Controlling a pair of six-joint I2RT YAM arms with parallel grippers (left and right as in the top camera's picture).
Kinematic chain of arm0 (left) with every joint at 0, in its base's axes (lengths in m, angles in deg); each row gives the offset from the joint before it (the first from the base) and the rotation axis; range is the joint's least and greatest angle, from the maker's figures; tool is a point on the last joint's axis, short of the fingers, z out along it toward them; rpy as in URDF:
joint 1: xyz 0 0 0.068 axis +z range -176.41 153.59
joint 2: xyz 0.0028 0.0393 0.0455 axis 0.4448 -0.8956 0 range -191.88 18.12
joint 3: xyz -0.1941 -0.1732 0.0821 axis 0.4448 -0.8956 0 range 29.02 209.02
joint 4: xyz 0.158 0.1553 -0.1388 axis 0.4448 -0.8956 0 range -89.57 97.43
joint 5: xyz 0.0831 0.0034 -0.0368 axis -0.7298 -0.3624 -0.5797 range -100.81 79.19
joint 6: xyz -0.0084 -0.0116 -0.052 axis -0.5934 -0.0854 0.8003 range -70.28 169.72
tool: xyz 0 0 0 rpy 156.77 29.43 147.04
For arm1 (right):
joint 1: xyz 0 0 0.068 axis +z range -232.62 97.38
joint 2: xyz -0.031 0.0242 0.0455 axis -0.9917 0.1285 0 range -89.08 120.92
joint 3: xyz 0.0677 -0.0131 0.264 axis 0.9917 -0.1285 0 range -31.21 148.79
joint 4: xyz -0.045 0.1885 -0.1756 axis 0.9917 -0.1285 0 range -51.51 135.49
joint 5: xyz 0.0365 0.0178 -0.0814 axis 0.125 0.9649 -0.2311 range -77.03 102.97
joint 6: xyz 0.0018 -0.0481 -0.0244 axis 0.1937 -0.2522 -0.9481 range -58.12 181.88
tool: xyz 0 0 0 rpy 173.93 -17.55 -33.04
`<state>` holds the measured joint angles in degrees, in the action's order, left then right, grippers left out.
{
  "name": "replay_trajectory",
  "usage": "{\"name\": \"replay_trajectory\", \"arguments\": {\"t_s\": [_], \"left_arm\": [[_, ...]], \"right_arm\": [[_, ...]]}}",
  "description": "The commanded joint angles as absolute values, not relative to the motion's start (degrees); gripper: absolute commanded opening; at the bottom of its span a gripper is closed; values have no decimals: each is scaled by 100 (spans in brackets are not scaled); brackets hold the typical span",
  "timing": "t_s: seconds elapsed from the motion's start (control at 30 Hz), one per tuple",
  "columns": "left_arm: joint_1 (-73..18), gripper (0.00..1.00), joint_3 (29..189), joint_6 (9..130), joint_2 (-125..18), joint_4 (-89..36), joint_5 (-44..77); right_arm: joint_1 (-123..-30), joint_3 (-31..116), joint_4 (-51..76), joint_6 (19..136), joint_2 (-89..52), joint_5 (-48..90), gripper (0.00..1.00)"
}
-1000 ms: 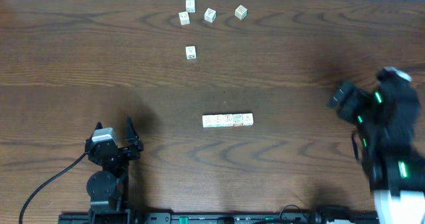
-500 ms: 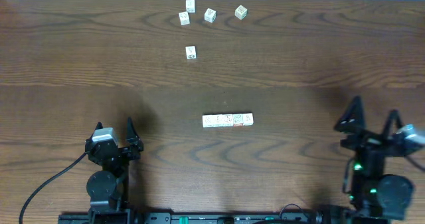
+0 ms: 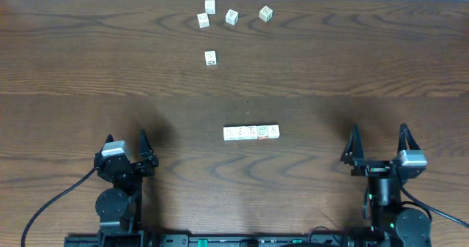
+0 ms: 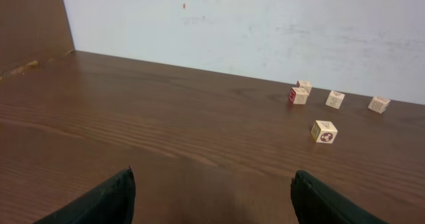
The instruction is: Lift 5 blocks
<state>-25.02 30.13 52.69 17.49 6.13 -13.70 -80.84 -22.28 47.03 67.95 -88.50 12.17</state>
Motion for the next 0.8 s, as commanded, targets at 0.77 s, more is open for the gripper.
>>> {"name": "replay_trajectory", "arguments": {"t_s": [0.77], "left_arm": [[-2515, 75, 2930, 5277, 1780, 357, -1423]], "right_arm": [[-8490, -3093, 4085, 6869, -8885, 1473, 99]]}}
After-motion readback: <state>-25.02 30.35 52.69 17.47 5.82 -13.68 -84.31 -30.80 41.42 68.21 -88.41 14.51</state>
